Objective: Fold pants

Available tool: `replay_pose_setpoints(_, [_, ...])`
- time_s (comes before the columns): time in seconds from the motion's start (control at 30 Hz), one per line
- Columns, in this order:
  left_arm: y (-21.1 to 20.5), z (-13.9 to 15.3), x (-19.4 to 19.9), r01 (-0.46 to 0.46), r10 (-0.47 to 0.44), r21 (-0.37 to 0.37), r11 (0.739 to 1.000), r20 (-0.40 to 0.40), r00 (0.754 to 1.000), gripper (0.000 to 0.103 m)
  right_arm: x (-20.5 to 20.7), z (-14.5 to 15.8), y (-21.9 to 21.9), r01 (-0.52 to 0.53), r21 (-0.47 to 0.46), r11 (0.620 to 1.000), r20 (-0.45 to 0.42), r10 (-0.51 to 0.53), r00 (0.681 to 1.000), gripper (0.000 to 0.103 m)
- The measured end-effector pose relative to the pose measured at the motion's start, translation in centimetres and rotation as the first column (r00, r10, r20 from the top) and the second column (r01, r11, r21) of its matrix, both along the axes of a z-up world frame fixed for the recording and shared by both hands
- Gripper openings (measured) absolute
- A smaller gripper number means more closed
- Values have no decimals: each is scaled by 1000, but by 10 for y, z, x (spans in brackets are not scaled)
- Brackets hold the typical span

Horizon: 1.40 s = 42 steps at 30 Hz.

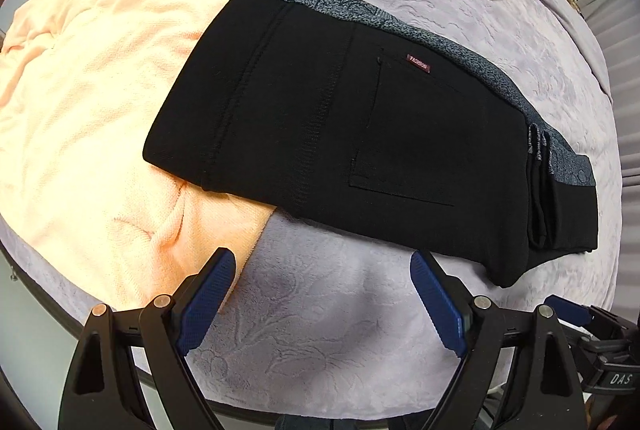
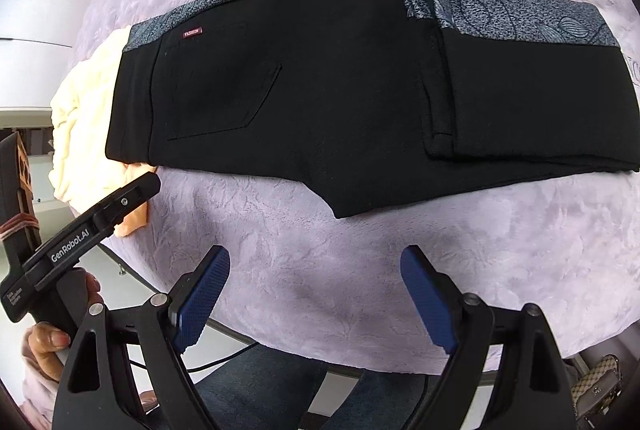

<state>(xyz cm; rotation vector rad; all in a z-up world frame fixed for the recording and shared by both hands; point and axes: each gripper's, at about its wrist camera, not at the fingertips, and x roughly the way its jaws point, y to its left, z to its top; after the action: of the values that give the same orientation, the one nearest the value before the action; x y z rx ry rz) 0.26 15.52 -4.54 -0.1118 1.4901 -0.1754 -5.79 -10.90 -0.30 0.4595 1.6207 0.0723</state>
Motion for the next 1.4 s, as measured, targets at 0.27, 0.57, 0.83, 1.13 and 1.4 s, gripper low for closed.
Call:
replay_pose_setpoints(0.27, [52,8,13,-132,143,-219,967,35,989,90,-7,-7,0,9,16,1000,-20,-9,1000,90])
replay_pose_setpoints(0.57, [72,-20,19,-158,164,-350,923,-13,986,90,-5,-14,5,5,25,1000,-47,-3,999,90])
replay_pose_setpoints(0.83, [62,-43,28,-222,227,-381,897,-33,973,90,2,-20,8,-22,20,1000,-64,23,998,90])
replay_pose_setpoints(1.13, [51,-16,28,-214,255,-389,896,55,965,90,20,-5,11,-49,26,998,-7,49,999,90])
replay_pose_setpoints(1.4, [19,-33,49,-155,169,-156,976,80,982,58,91,61,-1,-103,42,994,146,96,985,90])
